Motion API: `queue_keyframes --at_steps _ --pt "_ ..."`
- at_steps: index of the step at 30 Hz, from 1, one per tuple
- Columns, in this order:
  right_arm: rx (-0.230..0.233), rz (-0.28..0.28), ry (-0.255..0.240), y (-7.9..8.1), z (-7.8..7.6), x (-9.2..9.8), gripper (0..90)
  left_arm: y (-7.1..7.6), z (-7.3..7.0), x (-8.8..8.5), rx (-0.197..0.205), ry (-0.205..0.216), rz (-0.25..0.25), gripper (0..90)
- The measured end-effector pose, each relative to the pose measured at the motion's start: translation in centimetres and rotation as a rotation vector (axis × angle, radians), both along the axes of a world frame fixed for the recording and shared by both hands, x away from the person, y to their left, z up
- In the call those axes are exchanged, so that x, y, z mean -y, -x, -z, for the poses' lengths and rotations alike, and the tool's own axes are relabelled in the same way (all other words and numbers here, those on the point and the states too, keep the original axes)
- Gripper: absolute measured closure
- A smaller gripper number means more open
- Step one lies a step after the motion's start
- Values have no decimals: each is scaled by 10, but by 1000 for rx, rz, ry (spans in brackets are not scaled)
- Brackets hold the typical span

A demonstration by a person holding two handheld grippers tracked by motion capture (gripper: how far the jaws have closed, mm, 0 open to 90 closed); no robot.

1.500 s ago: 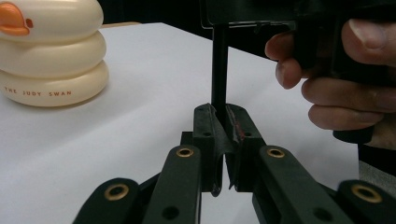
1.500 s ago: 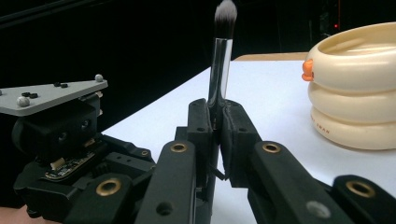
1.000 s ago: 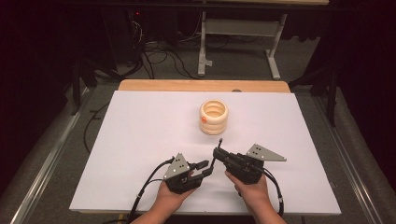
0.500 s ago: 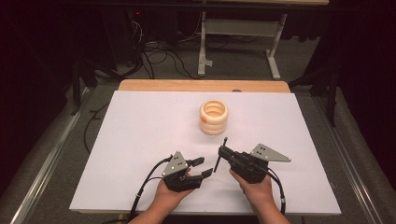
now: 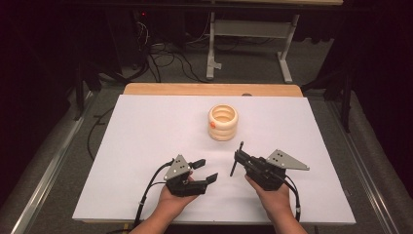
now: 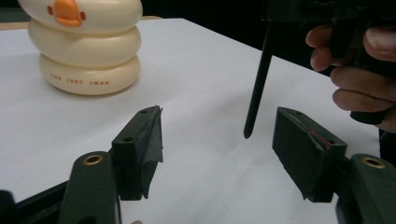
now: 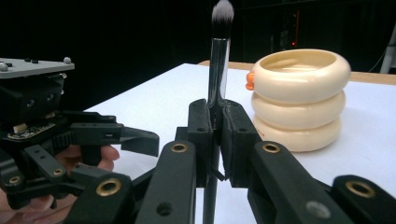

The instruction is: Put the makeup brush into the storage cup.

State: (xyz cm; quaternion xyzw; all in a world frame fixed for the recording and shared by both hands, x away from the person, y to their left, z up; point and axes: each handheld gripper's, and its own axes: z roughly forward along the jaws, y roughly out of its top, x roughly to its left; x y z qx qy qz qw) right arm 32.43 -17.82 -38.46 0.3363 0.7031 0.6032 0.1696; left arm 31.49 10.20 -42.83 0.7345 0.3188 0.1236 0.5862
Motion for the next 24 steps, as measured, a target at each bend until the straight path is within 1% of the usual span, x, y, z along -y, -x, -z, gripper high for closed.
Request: queue_keyframes --at_steps 2,4,6,10,13,15,16,18,20,21,24 --pt "2 4 -1 0 0 2 855 -1 -1 -3 6 -11 -17 297" --pt "10 9 3 0 -1 4 855 -1 -2 -5 -2 -15 -17 267" --pt "15 20 9 0 -2 7 856 -2 -4 -11 -2 -32 -20 229" --pt "14 26 11 0 -2 8 855 -3 -9 -21 -15 -29 -38 203" --pt "20 27 9 0 -2 10 855 -3 -11 -29 -9 -45 -57 163" --pt "22 35 11 0 -3 10 855 -4 -11 -33 -15 -48 -66 150" --pt "23 36 12 0 -3 11 855 -5 -11 -36 -21 -51 -72 121" --pt "22 38 11 -1 -3 12 855 -4 -12 -41 -25 -59 -80 110" --pt "23 41 10 -1 -3 13 855 -3 -14 -46 -23 -78 -79 87" --pt "25 44 9 -1 -3 13 855 -3 -15 -48 -22 -88 -79 60" --pt "29 49 10 -2 -4 14 856 1 -17 -56 -13 -92 -88 35"
